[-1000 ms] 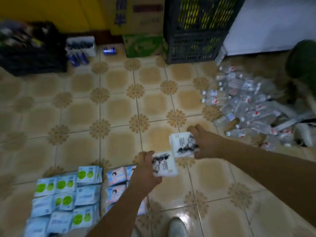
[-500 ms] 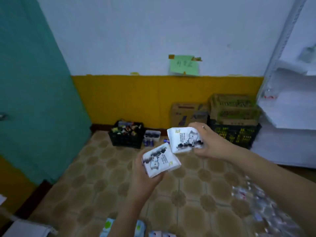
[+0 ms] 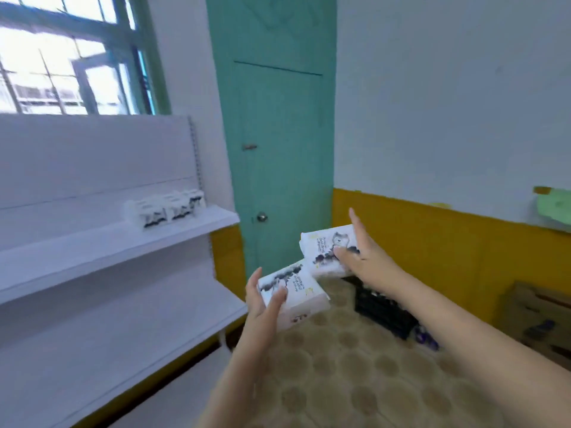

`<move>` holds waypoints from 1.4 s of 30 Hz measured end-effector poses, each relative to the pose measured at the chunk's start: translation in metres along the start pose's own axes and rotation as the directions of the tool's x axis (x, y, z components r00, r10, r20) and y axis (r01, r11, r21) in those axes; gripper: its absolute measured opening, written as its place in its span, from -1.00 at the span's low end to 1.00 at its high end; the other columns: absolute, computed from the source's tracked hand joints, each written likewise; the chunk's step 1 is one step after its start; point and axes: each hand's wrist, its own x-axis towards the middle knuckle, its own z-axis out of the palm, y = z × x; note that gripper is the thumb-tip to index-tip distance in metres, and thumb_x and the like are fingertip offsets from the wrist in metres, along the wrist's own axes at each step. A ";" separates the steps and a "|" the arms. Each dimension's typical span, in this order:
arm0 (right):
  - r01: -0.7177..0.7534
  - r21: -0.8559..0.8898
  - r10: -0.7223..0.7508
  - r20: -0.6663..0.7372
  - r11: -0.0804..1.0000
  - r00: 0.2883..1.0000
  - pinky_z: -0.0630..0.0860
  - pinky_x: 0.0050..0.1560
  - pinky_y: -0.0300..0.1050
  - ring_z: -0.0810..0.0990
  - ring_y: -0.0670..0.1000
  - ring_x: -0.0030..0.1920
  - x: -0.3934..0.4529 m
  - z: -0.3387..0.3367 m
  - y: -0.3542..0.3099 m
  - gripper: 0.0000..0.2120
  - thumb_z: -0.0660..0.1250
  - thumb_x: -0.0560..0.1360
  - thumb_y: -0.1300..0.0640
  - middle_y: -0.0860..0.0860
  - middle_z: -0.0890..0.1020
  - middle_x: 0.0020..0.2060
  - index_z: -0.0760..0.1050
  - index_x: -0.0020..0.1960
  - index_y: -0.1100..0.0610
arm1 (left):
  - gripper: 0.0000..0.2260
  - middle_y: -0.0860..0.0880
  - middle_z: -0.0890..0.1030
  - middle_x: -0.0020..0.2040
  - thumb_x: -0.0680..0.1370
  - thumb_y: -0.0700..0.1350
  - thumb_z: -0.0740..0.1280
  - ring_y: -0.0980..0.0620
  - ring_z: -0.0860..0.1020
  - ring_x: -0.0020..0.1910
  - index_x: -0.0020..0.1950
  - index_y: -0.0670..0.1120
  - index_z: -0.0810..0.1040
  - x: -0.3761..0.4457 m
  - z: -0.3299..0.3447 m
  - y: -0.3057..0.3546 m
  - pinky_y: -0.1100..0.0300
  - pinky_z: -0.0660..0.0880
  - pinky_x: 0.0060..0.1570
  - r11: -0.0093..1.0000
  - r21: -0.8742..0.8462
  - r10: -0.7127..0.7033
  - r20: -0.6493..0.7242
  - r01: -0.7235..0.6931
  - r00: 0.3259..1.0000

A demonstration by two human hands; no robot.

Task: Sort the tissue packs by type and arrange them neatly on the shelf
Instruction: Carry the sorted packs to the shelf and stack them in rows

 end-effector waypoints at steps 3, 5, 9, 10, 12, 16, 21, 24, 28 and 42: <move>-0.153 0.216 0.146 0.045 0.964 0.988 0.31 0.44 0.07 0.35 0.08 0.45 0.045 0.067 -0.036 0.09 0.45 0.38 -0.28 -0.02 0.28 0.50 -0.25 0.59 -0.11 | -0.16 -0.03 0.38 0.43 0.29 0.26 0.53 -0.11 0.62 0.19 0.43 0.44 0.11 0.005 -0.079 0.022 -0.17 0.55 0.20 0.998 -0.050 0.018 -0.167 -0.026 0.986; -0.288 0.446 0.242 0.159 0.847 0.957 0.50 0.28 0.06 0.56 0.08 0.26 0.077 0.109 -0.047 0.16 0.56 0.25 -0.30 0.04 0.48 0.38 -0.01 0.60 0.06 | -0.06 -0.07 0.50 0.38 0.29 0.14 0.60 -0.04 0.63 0.17 0.52 0.17 0.12 0.007 -0.119 0.035 -0.05 0.57 0.20 0.998 -0.055 0.029 -0.249 -0.044 0.968; -0.389 0.641 0.198 0.351 0.662 0.915 0.56 -0.21 -0.20 0.68 0.01 -0.10 0.123 0.173 -0.078 -0.50 0.45 0.47 0.01 0.13 0.70 0.03 0.49 0.29 0.29 | -0.27 -0.08 0.63 0.25 0.36 0.03 0.60 -0.01 0.64 0.16 0.42 -0.02 0.31 0.027 -0.181 0.045 -0.01 0.59 0.15 0.997 0.013 0.076 -0.296 -0.076 0.952; -0.391 0.639 0.193 0.359 0.663 0.913 0.54 -0.23 -0.20 0.67 0.01 -0.13 0.134 0.183 -0.082 -0.55 0.43 0.48 0.03 0.11 0.71 0.00 0.50 0.27 0.26 | -0.21 -0.04 0.63 0.24 0.33 0.05 0.60 0.00 0.64 0.17 0.45 0.01 0.29 0.036 -0.194 0.045 -0.03 0.59 0.16 0.998 0.016 0.069 -0.322 -0.067 0.944; -0.395 0.669 0.172 0.376 0.630 0.910 0.53 -0.25 -0.18 0.67 0.01 -0.13 0.164 0.199 -0.085 -0.56 0.45 0.47 0.05 0.10 0.71 0.00 0.49 0.27 0.22 | -0.12 0.00 0.65 0.20 0.26 0.07 0.62 0.01 0.65 0.14 0.48 0.06 0.25 0.059 -0.214 0.043 -0.02 0.62 0.09 0.997 0.022 0.079 -0.367 -0.077 0.927; -0.345 0.682 0.150 0.330 0.644 0.932 0.54 -0.22 -0.13 0.67 0.03 -0.11 0.237 0.220 -0.080 -0.50 0.48 0.45 0.19 0.10 0.66 0.07 0.37 0.31 0.14 | -0.14 -0.06 0.58 0.26 0.37 -0.14 0.60 0.01 0.63 0.08 0.50 0.08 0.15 0.122 -0.238 0.046 0.18 0.57 -0.22 0.994 0.072 0.100 -0.425 -0.077 0.900; -0.318 0.631 0.145 0.311 0.708 0.939 0.58 -0.25 -0.13 0.67 0.05 -0.10 0.336 0.240 -0.063 -0.42 0.50 0.42 0.28 0.10 0.63 0.11 0.34 0.35 0.08 | -0.30 -0.13 0.56 0.23 0.45 0.06 0.51 0.11 0.61 -0.04 0.46 0.00 0.22 0.208 -0.267 0.047 0.35 0.51 -0.35 0.978 0.199 0.146 -0.479 -0.055 0.866; -0.278 0.548 0.140 0.280 0.789 0.950 0.56 -0.23 -0.16 0.64 0.04 -0.06 0.402 0.257 -0.057 -0.36 0.51 0.40 0.29 0.10 0.59 0.18 0.31 0.39 0.15 | -0.36 -0.02 0.56 0.19 0.45 0.06 0.51 0.13 0.61 0.00 0.40 0.08 0.23 0.250 -0.286 0.046 0.30 0.53 -0.28 0.958 0.286 0.157 -0.484 -0.014 0.861; -0.158 0.377 0.092 0.187 0.912 0.978 0.59 -0.10 -0.14 0.60 0.03 -0.02 0.469 0.291 -0.050 -0.37 0.53 0.39 0.24 0.07 0.58 0.16 0.33 0.36 0.11 | -0.37 0.02 0.57 0.18 0.46 -0.02 0.52 0.07 0.64 0.00 0.38 0.14 0.20 0.299 -0.318 0.037 0.22 0.54 -0.34 0.919 0.394 0.175 -0.458 0.023 0.872; 0.009 -0.413 0.069 0.174 0.910 0.982 0.55 0.03 -0.09 0.60 0.05 0.03 0.636 0.398 0.006 -0.47 0.52 0.38 0.13 0.04 0.63 0.08 0.38 0.28 -0.01 | -0.43 0.18 0.40 0.08 0.36 0.18 0.52 0.15 0.37 0.14 0.22 0.40 0.26 0.471 -0.398 0.007 0.27 0.38 0.05 0.665 0.745 0.234 -0.135 -0.057 0.963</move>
